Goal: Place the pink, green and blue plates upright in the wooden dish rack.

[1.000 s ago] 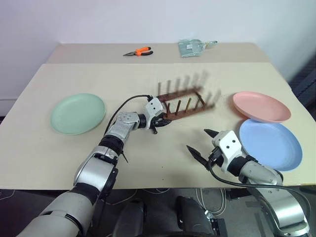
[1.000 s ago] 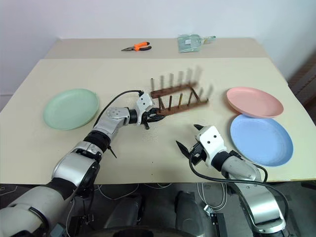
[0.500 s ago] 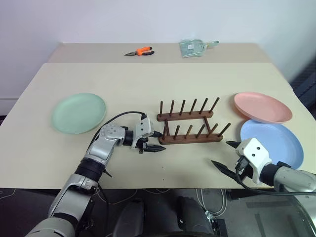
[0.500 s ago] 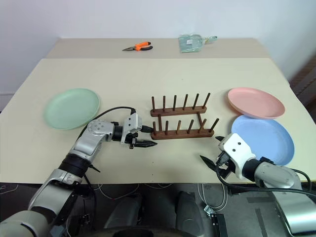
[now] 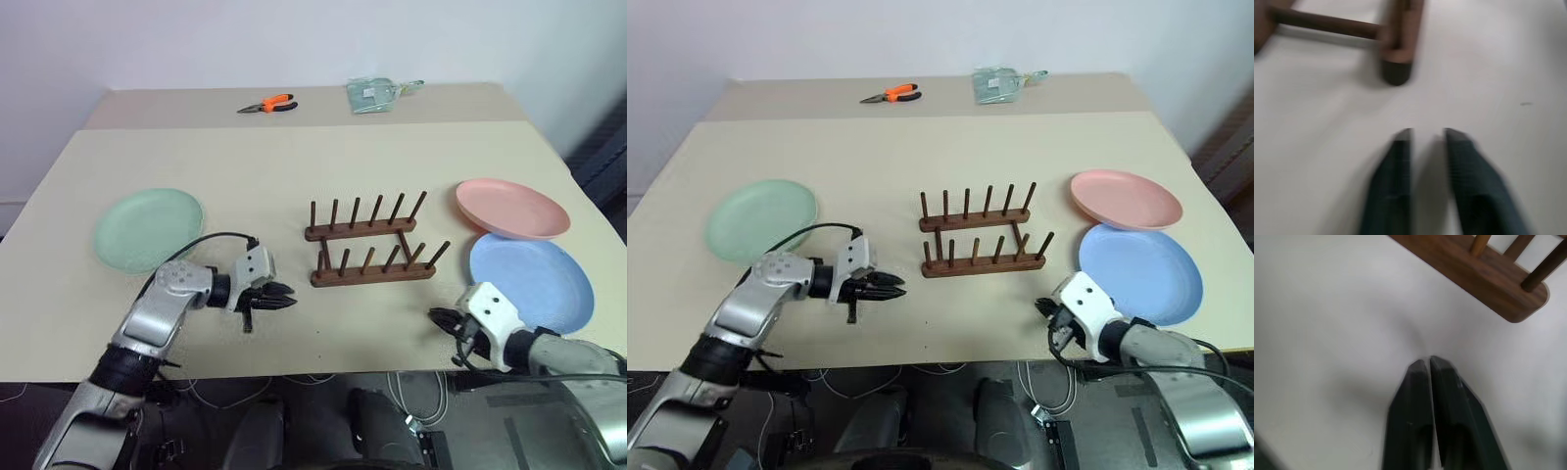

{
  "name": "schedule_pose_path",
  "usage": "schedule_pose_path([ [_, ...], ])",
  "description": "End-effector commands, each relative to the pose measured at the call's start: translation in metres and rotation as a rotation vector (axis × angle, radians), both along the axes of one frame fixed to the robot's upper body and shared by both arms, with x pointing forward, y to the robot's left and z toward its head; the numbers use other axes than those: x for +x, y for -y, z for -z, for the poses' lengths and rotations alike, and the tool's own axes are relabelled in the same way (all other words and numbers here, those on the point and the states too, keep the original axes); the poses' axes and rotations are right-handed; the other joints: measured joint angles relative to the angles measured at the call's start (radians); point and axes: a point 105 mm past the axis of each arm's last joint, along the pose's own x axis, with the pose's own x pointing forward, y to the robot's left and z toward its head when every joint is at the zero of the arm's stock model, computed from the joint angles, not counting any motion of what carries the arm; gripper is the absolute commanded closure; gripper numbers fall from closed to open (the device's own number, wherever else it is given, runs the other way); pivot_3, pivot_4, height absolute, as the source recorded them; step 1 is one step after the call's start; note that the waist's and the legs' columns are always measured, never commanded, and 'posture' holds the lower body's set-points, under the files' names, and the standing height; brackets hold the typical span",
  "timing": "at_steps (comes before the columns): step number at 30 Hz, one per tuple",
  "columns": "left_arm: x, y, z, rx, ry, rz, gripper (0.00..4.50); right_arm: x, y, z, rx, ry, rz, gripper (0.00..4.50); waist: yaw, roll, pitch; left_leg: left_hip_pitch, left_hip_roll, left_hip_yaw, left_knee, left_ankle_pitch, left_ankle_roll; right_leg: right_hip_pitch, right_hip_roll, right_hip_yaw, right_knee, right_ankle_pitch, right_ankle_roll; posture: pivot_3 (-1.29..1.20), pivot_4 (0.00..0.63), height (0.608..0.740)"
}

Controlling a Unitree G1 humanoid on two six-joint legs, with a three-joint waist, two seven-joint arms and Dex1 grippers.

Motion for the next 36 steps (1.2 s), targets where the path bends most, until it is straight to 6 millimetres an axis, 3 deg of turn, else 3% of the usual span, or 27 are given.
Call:
schedule_pose_path([
  [1,0.000,0.036,-0.002,-0.041,0.080,-0.019,3.57,0.017,-0.002,0.004,-0.044,0.044,0.020,4.50,0.009,-0.001,0.000,0.000,0.000,0.000,0.001,0.000,0.000,0.000,0.000,0.000,0.000,0.000,0.000,0.00,0.150,0.740],
  [4,0.020,0.048,0.005,-0.030,0.115,-0.169,3.57,0.036,0.002,0.006,-0.070,0.084,0.078,4.50,0.015,-0.003,-0.001,0.000,-0.001,0.000,0.001,0.000,0.000,0.001,0.000,0.000,0.000,0.000,0.000,0.00,0.150,0.740],
  [9,0.064,0.035,0.012,0.033,0.210,-0.456,3.57,0.073,0.002,0.001,-0.091,0.176,0.151,4.50,0.014,-0.003,-0.002,0.004,-0.001,0.001,0.003,0.000,0.000,0.003,0.000,0.000,0.001,0.001,-0.001,0.00,0.150,0.740],
  [16,0.087,0.014,0.012,0.051,0.241,-0.550,3.57,0.110,0.005,-0.011,-0.120,0.269,0.188,4.50,0.006,-0.003,-0.002,0.011,0.000,0.002,-0.001,0.000,0.000,0.007,0.000,0.001,0.002,0.001,0.000,0.00,0.150,0.740],
  [17,0.088,0.013,0.012,0.051,0.244,-0.545,3.57,0.112,0.005,-0.014,-0.107,0.269,0.185,4.50,0.005,-0.003,-0.002,0.011,0.000,0.002,-0.001,0.000,0.000,0.007,0.001,0.001,0.002,0.002,0.001,0.00,0.150,0.740],
  [20,0.083,0.016,0.005,0.014,0.256,-0.499,3.61,0.106,0.006,-0.032,-0.101,0.291,0.117,3.78,0.001,-0.003,-0.002,0.011,0.000,0.002,-0.002,0.000,0.000,0.007,0.001,0.001,0.002,0.003,0.002,0.00,0.150,0.740],
  [24,0.071,0.023,-0.012,-0.073,0.263,-0.415,3.61,0.090,0.015,-0.071,-0.167,0.402,0.034,1.91,-0.007,-0.001,-0.001,0.011,-0.001,0.002,-0.003,0.000,0.000,0.006,0.000,0.001,0.002,0.002,0.004,0.00,0.150,0.740],
  [26,0.054,0.031,-0.028,-0.142,0.276,-0.309,3.61,0.081,0.037,-0.092,-0.293,0.442,0.037,0.87,-0.008,0.000,-0.001,0.010,-0.001,0.002,-0.003,0.000,0.000,0.006,0.000,0.001,0.002,0.002,0.004,0.00,0.150,0.740],
  [29,0.036,0.041,-0.044,-0.214,0.267,-0.203,3.61,0.075,0.069,-0.102,-0.490,0.438,0.070,0.87,-0.005,0.000,0.000,0.007,-0.001,0.002,-0.002,0.000,0.000,0.004,0.000,0.002,0.001,0.002,0.004,0.00,0.150,0.740],
  [36,0.021,0.057,-0.053,-0.276,0.237,-0.118,3.61,0.086,0.118,-0.079,-0.728,0.376,0.157,0.87,-0.008,0.000,0.000,0.006,-0.001,0.003,-0.001,0.000,0.000,0.004,0.000,0.002,0.000,0.000,0.001,0.00,0.150,0.740],
])
